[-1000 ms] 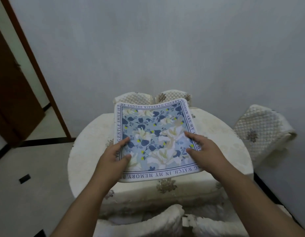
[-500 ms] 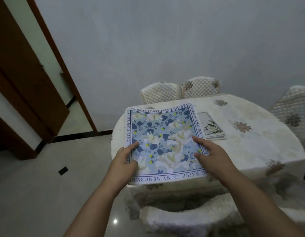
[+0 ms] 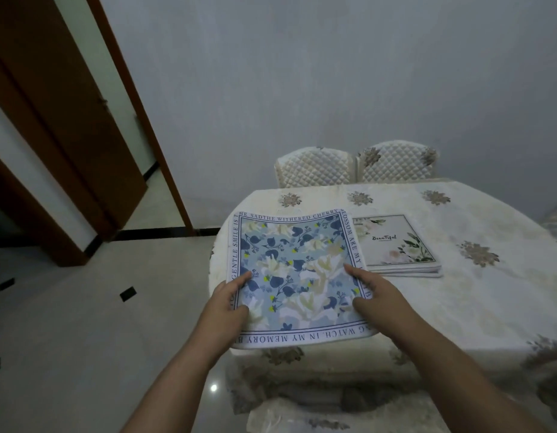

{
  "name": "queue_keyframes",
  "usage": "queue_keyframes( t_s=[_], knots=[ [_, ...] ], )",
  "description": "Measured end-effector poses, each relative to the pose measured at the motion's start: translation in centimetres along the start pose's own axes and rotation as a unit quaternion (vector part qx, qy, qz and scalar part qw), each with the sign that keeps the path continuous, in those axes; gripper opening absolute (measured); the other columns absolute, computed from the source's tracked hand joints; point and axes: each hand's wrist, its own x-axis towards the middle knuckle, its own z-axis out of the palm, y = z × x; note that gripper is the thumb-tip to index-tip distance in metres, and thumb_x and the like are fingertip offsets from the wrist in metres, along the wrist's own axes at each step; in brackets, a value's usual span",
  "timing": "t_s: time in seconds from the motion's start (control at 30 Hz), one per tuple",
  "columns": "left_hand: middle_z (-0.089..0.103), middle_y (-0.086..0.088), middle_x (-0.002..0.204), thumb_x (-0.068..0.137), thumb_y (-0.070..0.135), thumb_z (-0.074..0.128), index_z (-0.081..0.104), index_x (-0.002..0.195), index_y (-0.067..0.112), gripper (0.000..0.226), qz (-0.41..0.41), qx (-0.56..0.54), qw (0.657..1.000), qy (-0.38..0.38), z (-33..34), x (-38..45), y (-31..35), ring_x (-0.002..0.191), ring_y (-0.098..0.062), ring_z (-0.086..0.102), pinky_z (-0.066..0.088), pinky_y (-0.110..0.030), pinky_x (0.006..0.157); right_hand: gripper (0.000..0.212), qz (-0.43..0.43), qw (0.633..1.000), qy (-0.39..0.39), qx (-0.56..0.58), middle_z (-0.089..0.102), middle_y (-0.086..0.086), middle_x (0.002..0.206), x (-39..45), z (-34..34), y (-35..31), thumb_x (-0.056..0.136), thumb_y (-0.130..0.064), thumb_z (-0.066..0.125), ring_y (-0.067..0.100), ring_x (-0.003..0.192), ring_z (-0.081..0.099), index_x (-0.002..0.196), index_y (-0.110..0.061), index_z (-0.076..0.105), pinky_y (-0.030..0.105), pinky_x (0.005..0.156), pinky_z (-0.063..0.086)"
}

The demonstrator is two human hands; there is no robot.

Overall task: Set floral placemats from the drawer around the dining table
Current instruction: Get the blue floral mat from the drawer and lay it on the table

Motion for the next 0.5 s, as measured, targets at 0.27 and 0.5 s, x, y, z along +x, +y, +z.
queue_keyframes(
  t_s=[0.27, 0.5],
  knots=[
    [0.046, 0.012, 0.134, 0.087, -0.006, 0.045, 0.055, 0.138, 0.041, 0.070, -0.076, 0.035, 0.996, -0.023, 3.2, 5.9, -4.4, 0.125, -0.013, 0.048, 0.043, -0.021, 0.096, 0.075, 0.053, 0.997, -0.059, -0.012, 0.054, -0.003, 0.133, 6.5, 1.6, 3.6, 0.084, 0.007, 0.050, 0.018, 0.086, 0.068, 0.142, -0.040, 0.052, 0.043, 0.066, 0.062],
    [0.051, 0.004, 0.143, 0.081, -0.014, 0.049, 0.059, 0.138, 0.037, 0.077, -0.090, 0.068, 0.992, -0.058, 5.2, 11.9, -7.3, 0.119, -0.020, 0.057, 0.057, -0.034, 0.089, 0.068, 0.083, 0.996, 0.004, -0.029, 0.055, 0.001, 0.136, 11.1, 4.0, 7.8, 0.079, 0.006, 0.054, 0.022, 0.109, 0.062, 0.131, -0.038, 0.062, 0.040, 0.087, 0.058]
  ],
)
